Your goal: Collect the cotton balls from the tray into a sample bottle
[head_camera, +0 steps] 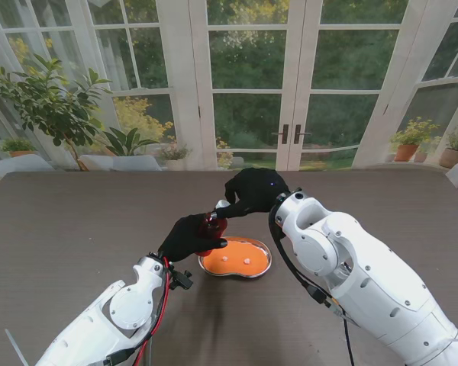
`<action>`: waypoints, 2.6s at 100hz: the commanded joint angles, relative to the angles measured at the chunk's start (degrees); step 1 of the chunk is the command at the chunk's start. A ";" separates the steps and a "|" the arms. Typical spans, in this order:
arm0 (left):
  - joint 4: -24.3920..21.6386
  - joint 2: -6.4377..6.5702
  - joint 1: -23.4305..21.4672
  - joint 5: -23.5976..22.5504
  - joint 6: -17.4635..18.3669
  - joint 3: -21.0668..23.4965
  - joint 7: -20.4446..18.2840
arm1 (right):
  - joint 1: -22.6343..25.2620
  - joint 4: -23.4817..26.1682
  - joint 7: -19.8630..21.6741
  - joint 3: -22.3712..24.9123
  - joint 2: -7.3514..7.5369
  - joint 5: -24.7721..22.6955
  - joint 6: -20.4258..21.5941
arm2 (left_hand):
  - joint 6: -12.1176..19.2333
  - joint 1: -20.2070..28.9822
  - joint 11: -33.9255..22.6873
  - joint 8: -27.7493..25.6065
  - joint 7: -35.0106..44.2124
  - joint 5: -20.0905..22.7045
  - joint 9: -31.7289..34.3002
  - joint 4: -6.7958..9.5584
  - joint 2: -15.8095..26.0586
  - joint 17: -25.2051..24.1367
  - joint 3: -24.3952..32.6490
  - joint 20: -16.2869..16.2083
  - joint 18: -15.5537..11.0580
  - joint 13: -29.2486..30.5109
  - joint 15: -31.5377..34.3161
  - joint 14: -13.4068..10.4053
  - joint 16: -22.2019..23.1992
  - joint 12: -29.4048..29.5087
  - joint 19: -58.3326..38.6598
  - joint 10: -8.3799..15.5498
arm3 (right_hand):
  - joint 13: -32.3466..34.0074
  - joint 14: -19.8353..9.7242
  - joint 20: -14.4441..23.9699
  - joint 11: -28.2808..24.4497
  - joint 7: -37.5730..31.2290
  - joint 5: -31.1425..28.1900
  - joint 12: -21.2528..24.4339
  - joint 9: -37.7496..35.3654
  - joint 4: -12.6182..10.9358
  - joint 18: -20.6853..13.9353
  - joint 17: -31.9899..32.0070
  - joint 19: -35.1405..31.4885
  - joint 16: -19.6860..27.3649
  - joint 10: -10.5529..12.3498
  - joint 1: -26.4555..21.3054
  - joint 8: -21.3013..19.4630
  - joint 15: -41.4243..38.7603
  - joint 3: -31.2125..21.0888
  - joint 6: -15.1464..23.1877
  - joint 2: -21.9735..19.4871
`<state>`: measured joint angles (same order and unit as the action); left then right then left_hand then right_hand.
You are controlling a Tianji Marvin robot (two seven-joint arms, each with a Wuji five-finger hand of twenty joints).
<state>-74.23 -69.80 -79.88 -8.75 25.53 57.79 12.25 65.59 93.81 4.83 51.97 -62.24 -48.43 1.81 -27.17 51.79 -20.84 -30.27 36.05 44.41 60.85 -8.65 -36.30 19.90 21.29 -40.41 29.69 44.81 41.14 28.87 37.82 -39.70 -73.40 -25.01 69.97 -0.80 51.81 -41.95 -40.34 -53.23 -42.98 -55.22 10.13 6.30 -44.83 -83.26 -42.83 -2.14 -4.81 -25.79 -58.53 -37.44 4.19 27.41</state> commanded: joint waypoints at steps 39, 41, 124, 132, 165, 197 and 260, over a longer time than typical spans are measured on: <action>-0.18 -0.15 -0.14 0.08 -0.07 0.18 -1.09 | -0.55 -1.87 -2.40 -0.79 -0.78 0.32 2.82 | 9.87 9.05 -0.12 -0.76 6.44 9.60 4.01 1.30 14.55 -3.02 7.49 0.26 -1.76 0.68 0.27 2.16 -0.29 -0.72 1.34 3.81 | 5.47 -1.18 -0.36 -1.89 -5.01 -3.46 -0.69 -5.34 -2.30 1.44 -2.55 -4.03 -0.52 3.39 -15.61 -3.28 -1.45 7.38 4.96 1.04; -0.18 -0.15 -0.15 0.08 -0.07 0.18 -1.10 | -0.55 -1.93 -2.48 -0.78 -0.79 0.38 2.91 | 9.86 9.03 -0.12 -0.76 6.46 9.64 4.02 1.29 14.54 -3.02 7.47 0.26 -1.76 0.67 0.26 2.14 -0.30 -0.72 1.34 3.76 | 5.48 -1.14 -0.39 -1.89 -5.06 -3.48 -0.68 -5.43 -2.38 1.44 -2.56 -4.05 -0.54 3.37 -16.02 -3.28 -1.47 7.70 4.99 0.72; -0.23 -0.17 -0.16 0.46 -0.33 0.10 -1.28 | -0.78 -4.03 -5.29 -0.17 -1.41 3.83 8.78 | 9.74 8.92 0.02 -0.84 6.12 9.76 3.97 1.25 14.78 -3.16 7.48 0.25 -1.78 0.55 0.20 2.28 -0.29 -0.70 1.37 3.71 | 5.75 -3.98 -1.79 -1.06 -21.12 -1.08 -3.32 -11.24 9.97 0.09 -4.77 -3.96 -1.10 6.26 -23.39 13.78 -4.31 -36.82 11.66 22.66; -0.22 -0.18 -0.15 0.48 -0.33 0.09 -1.27 | -0.85 -4.42 -6.27 -0.19 -1.58 3.89 9.40 | 9.68 8.96 0.03 -0.86 6.11 9.76 3.93 1.25 14.75 -3.16 7.47 0.25 -1.78 0.55 0.22 2.27 -0.28 -0.70 1.37 3.63 | 5.77 -4.50 -2.06 -0.65 -21.48 -1.82 -3.58 -12.22 10.48 -0.04 -5.34 -3.82 -1.22 6.68 -24.76 14.20 -4.90 -37.95 11.85 25.98; -0.10 -0.18 -0.05 0.53 -0.33 0.00 -1.35 | -1.03 -5.41 -7.87 -0.21 -2.01 5.17 11.04 | 9.57 9.17 -0.02 -0.95 6.11 9.76 3.99 1.30 14.75 -3.09 7.43 0.22 -1.71 0.60 0.26 2.33 -0.26 -0.74 1.31 3.55 | 5.80 -4.81 -2.64 -0.09 -22.29 -3.88 -3.93 -14.10 12.17 -0.01 -6.38 -3.52 -1.33 7.23 -27.12 14.90 -6.12 -40.38 12.46 34.32; -0.04 -0.16 -0.05 0.41 -0.44 -0.02 -1.35 | -1.00 -5.74 -8.02 0.23 -2.18 6.53 11.88 | 9.69 9.08 -0.05 -0.96 6.12 9.77 4.01 1.30 14.80 -3.08 7.37 0.21 -1.62 0.66 0.27 2.30 -0.27 -0.74 1.32 3.66 | 5.79 -4.85 -2.80 -0.19 -22.87 -4.89 -3.99 -15.11 11.96 0.04 -6.79 -3.44 -1.50 7.37 -26.85 14.93 -6.94 -40.96 12.73 32.59; 0.27 -0.23 0.13 0.47 -0.23 -0.16 -1.26 | -0.74 -6.49 -9.91 0.28 -2.35 6.06 14.22 | 9.56 9.12 -0.02 -0.98 6.07 9.75 3.99 1.31 14.87 -3.08 7.31 0.19 -1.62 0.58 0.25 2.31 -0.27 -0.72 1.33 3.59 | 5.77 -5.84 -3.12 0.24 -23.03 -3.76 -3.87 -14.57 12.61 -0.44 -7.16 -3.11 -1.11 7.80 -27.15 15.13 -6.71 -41.41 13.36 35.64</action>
<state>-74.39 -69.87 -79.61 -8.46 25.45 57.63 11.97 64.97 87.18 -5.30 52.64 -64.29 -41.85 15.54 -27.17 51.79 -20.81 -30.62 36.05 44.41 60.85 -8.65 -36.30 19.88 21.27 -40.41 29.69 44.81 41.13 28.87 37.82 -39.70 -73.39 -25.01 73.49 -3.91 49.40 -42.13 -52.02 -52.12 -46.48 -68.46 23.51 6.75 -51.18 -84.27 -43.56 3.85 -27.90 -9.05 -64.27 -71.85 8.02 63.66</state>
